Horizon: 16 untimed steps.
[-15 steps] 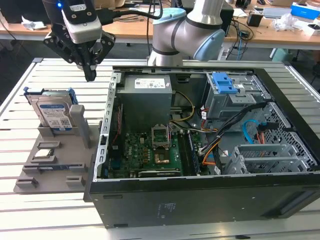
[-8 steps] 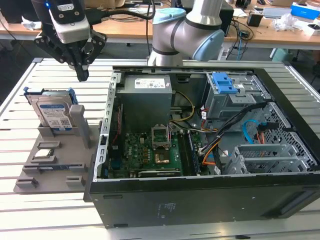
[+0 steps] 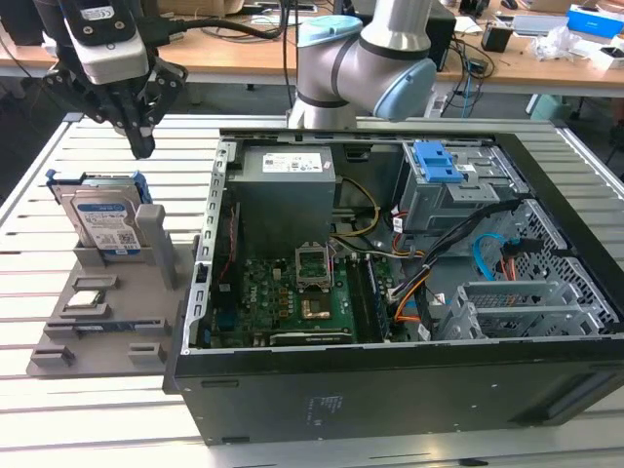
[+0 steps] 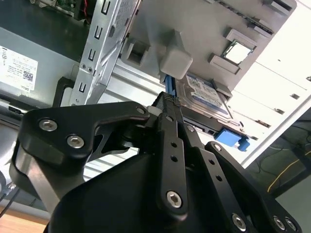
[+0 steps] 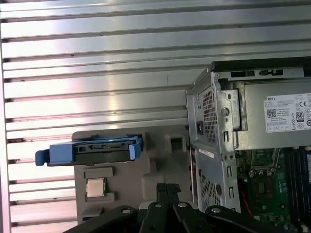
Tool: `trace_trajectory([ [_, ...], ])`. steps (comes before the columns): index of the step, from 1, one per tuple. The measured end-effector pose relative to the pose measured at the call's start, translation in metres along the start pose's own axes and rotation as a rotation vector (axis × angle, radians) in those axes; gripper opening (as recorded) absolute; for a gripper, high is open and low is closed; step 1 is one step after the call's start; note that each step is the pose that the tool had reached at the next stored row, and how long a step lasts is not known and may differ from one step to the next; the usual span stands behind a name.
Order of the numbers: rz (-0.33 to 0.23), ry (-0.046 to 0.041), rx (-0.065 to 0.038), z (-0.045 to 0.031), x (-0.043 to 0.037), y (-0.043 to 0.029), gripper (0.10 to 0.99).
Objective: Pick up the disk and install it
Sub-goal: 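Reach for the disk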
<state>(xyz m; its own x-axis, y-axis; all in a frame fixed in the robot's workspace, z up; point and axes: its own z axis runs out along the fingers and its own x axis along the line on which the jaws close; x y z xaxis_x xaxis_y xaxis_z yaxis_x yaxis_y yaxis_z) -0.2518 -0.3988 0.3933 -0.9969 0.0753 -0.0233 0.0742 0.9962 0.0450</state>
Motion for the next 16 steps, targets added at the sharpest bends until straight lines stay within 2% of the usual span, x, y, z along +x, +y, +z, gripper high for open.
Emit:
trace_trajectory([
  [16, 0.0, 0.0, 0.0, -0.0007, 0.0291, -0.0022, 0.106],
])
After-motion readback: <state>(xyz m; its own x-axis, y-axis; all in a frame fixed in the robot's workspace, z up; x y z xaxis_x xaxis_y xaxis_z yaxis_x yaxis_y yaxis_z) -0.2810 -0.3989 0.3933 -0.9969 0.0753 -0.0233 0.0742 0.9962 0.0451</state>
